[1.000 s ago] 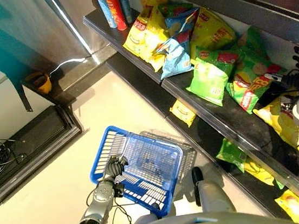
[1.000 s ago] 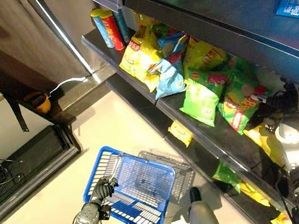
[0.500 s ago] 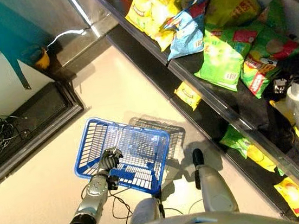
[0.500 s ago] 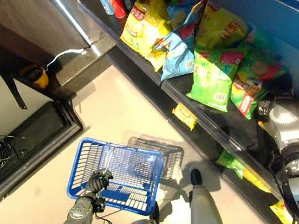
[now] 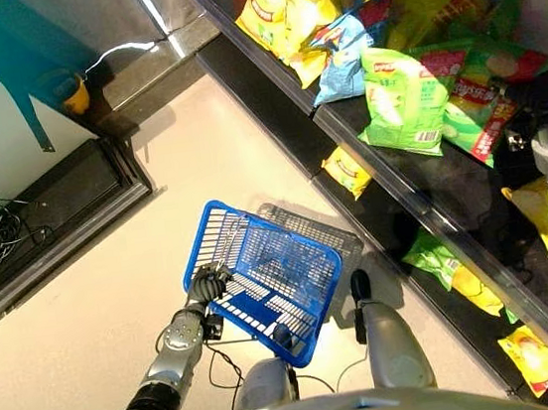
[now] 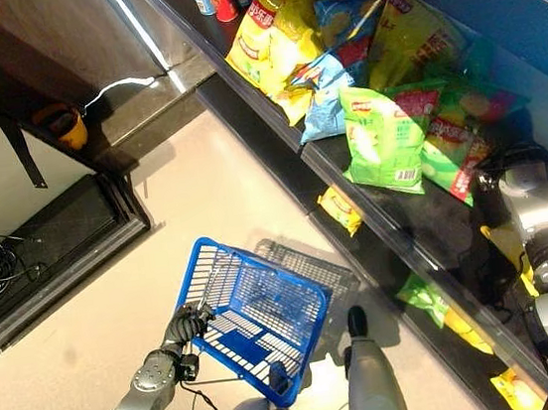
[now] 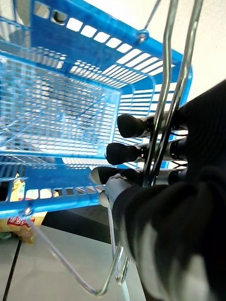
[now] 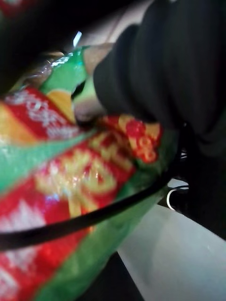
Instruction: Pick up the snacks into the basket
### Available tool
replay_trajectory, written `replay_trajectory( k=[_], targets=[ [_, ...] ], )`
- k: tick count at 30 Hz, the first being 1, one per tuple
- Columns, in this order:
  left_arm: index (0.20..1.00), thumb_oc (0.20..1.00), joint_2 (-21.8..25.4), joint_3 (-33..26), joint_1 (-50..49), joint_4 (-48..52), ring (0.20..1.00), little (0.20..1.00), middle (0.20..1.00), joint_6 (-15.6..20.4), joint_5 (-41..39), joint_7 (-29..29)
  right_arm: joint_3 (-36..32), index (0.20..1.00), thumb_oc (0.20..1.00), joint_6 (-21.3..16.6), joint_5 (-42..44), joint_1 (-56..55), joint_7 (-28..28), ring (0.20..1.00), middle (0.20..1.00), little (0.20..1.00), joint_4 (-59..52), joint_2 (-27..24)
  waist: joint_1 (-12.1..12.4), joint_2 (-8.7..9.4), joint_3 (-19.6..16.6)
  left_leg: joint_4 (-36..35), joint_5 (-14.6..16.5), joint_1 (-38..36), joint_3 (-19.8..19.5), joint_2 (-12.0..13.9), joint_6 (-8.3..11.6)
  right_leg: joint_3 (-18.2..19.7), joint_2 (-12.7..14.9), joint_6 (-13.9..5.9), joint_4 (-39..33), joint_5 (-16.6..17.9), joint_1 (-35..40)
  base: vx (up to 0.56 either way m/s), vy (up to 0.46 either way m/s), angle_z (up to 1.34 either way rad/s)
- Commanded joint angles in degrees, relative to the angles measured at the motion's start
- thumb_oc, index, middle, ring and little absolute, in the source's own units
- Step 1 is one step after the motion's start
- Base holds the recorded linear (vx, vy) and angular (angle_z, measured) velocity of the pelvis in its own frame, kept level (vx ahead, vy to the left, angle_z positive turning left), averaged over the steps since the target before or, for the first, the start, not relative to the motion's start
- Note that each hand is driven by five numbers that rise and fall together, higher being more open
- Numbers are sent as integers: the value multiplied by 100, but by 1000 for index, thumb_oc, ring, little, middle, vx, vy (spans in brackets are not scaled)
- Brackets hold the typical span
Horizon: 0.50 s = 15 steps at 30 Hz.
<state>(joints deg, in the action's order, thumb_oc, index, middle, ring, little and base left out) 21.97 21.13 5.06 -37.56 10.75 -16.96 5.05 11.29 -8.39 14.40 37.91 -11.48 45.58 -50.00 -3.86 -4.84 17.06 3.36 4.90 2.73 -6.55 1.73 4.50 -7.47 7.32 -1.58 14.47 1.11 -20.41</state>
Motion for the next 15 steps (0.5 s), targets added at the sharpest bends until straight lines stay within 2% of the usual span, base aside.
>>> replay_trajectory(
  k=[1,8,12,13,15],
  targets=[
    [200,200,416,-506,62,648,200,200,200,490,29,191,-424,200,200,-273,81,-568,-140,200,200,200,-857,283,37,379,-148,263,290,-153,-40,-450,-210,390,102,-439,64,-204,243,-6,56,2],
    [200,200,424,-876,-59,620,200,200,200,405,383,300,-1630,200,200,-468,-92,-1914,-380,200,200,200,-2303,733,-161,635,-191,612,625,-142,336,-509,-345,742,37,-602,-187,42,312,-6,82,-12],
    [200,200,479,-966,-117,726,200,200,200,389,460,290,-1959,200,200,-514,-234,-2378,-357,200,200,200,-2948,895,-194,773,-166,989,869,-59,589,-561,-431,998,16,-702,-88,107,238,-60,156,-42],
    [200,200,484,-993,-159,765,200,200,200,361,582,227,-2145,200,200,-576,-237,-2704,-223,200,200,200,-3356,1036,-262,870,-171,1139,1016,-44,769,-608,-526,1167,42,-814,-102,215,271,-87,189,-47],
    [200,200,524,-1003,-193,807,200,200,200,366,656,195,-2199,200,200,-619,-182,-2851,-125,200,200,200,-3699,1198,-314,945,-136,1147,1032,-28,912,-703,-596,1380,95,-1002,-197,547,241,-136,263,-50]
  ],
)
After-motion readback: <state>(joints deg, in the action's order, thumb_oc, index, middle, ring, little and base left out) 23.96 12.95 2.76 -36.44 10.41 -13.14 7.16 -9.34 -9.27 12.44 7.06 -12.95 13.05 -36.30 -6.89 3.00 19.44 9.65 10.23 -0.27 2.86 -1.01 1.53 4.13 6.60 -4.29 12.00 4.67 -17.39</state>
